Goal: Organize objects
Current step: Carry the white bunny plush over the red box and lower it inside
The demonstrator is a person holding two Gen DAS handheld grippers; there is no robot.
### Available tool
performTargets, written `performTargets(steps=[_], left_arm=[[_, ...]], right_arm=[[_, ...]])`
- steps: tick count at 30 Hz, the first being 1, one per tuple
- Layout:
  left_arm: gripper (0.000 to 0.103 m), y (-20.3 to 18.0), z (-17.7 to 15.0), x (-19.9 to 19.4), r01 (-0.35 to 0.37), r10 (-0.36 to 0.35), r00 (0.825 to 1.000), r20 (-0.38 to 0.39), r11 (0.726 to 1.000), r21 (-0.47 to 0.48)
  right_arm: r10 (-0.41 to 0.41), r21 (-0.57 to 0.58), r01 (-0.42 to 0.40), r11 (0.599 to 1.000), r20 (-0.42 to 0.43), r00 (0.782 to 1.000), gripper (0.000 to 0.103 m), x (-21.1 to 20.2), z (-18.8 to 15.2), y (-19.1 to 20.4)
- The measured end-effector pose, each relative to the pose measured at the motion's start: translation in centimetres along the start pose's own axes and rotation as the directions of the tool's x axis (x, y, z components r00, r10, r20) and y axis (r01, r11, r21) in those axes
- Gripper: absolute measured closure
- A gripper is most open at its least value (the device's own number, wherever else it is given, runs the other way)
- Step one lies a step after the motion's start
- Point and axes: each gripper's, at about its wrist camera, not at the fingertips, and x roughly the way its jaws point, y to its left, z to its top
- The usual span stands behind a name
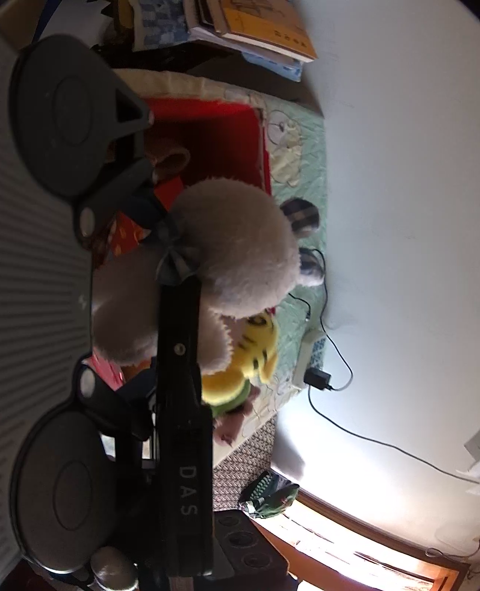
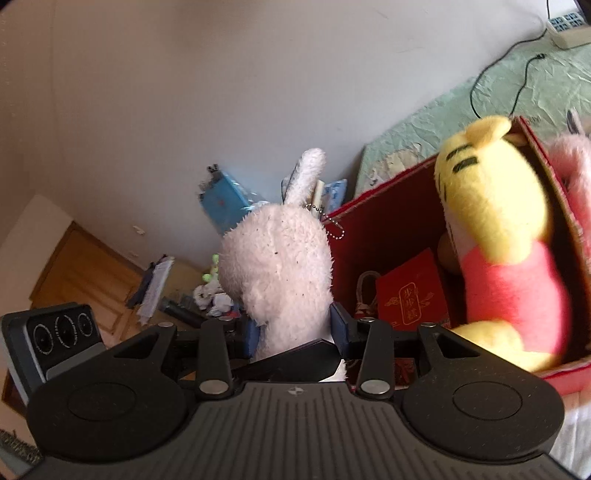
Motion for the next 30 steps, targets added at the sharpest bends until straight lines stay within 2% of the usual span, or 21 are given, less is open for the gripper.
performTargets(steps=[5,10,15,21,30], left_arm=[[0.022,2.1,-0.4,1.2,-0.007,0.006,0.999,-0.040,1.000,-0.030],[0.024,3.7,-0.5,2.2,-0.057,0.055,0.996,-0.068,0.998,-0.027],[0.025,5.1,-0.7,2.8,-0.127,0.124,0.987,-0.098,0.992,-0.024],[0.017,5.1,-0.8,2.3,-0.141,0.141,0.986,-0.093,0.990,0.006],[0.017,4.7,-1.2,2.4,-0.152,0.155,0.982,-0.108,0.988,0.031]], right_arm=[[-0.039,0.081,0.042,0.996,-0.039,0.998,0.061,2.2,-0.1,-0.6],[-0.082,0.090,0.090,0.992,-0.082,0.993,0.061,3.8,-0.2,-0.4],[-0.092,0.122,0.109,0.987,-0.132,0.987,0.061,6.2,-0.2,-0.8],[-0.124,0.142,0.153,0.978,-0.197,0.973,0.056,7.8,-0.5,-1.7],[-0.095,0.101,0.123,0.987,-0.247,0.964,0.055,7.1,-0.6,-1.5]])
